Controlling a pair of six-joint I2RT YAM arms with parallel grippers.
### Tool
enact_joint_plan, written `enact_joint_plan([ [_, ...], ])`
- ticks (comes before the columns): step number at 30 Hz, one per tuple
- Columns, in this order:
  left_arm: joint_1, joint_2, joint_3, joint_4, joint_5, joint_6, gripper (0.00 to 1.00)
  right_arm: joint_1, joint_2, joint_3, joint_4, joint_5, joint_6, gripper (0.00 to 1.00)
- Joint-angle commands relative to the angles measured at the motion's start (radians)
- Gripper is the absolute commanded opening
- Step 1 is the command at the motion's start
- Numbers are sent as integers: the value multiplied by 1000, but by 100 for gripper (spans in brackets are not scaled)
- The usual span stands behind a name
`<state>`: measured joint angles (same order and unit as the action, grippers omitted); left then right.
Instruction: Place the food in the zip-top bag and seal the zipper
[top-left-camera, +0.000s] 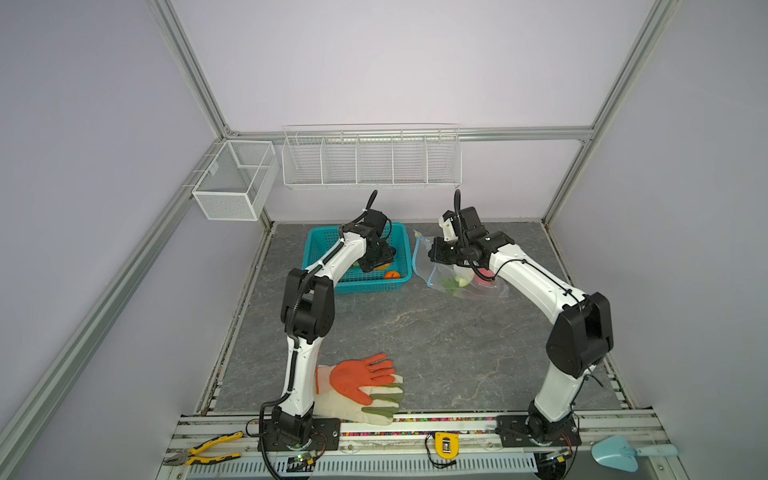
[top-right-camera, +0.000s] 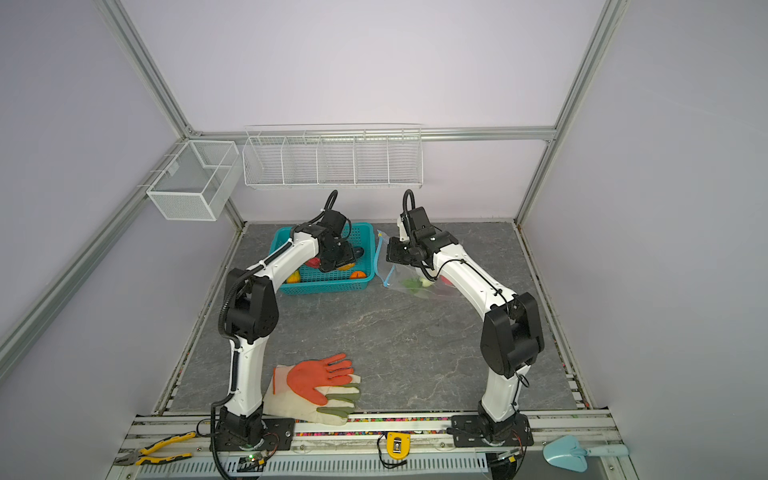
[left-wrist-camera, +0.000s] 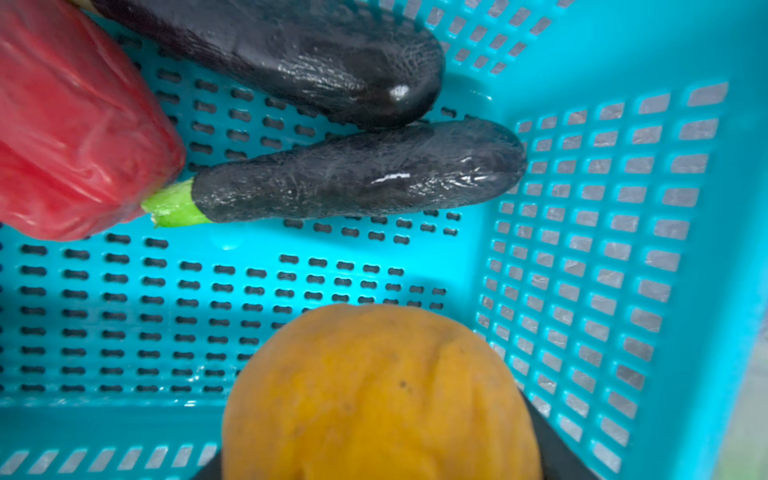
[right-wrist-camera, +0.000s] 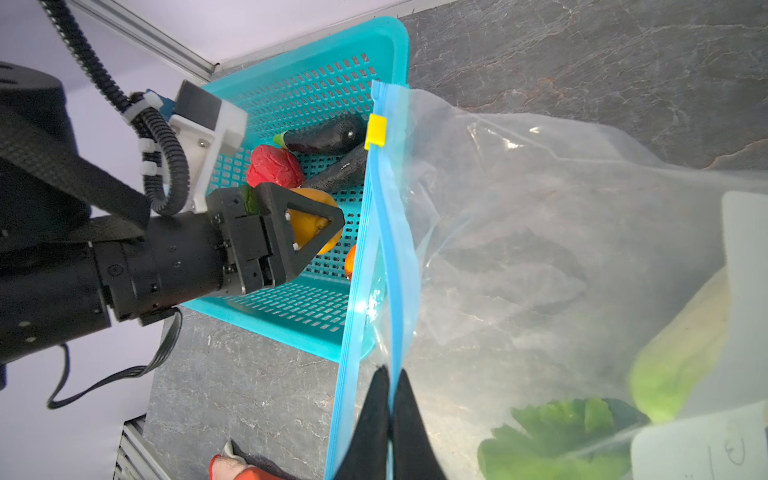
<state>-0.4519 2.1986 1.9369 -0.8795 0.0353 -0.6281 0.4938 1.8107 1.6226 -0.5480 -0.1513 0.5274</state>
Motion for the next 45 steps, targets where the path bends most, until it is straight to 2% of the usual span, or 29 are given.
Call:
enact_joint_plan([
  [1, -4, -51, -16, 0, 10, -2, 65, 6, 16, 14, 17, -8, 10, 6],
  [14, -11, -127, -76, 8, 43, 5, 64, 6, 21, 15, 18, -11, 11, 6],
  [20, -27, -186, -94, 14, 92, 19, 64, 6, 22, 16, 23, -13, 11, 6],
  [29, -37, -293, -178, 115, 230, 3, 62, 7, 25, 17, 26, -16, 13, 6],
  [32, -39, -315, -207, 176, 307, -15, 60, 7, 24, 16, 27, -17, 15, 6],
  [45, -50, -376, -323, 438, 526, -147, 57, 7, 13, 24, 30, -25, 17, 7],
])
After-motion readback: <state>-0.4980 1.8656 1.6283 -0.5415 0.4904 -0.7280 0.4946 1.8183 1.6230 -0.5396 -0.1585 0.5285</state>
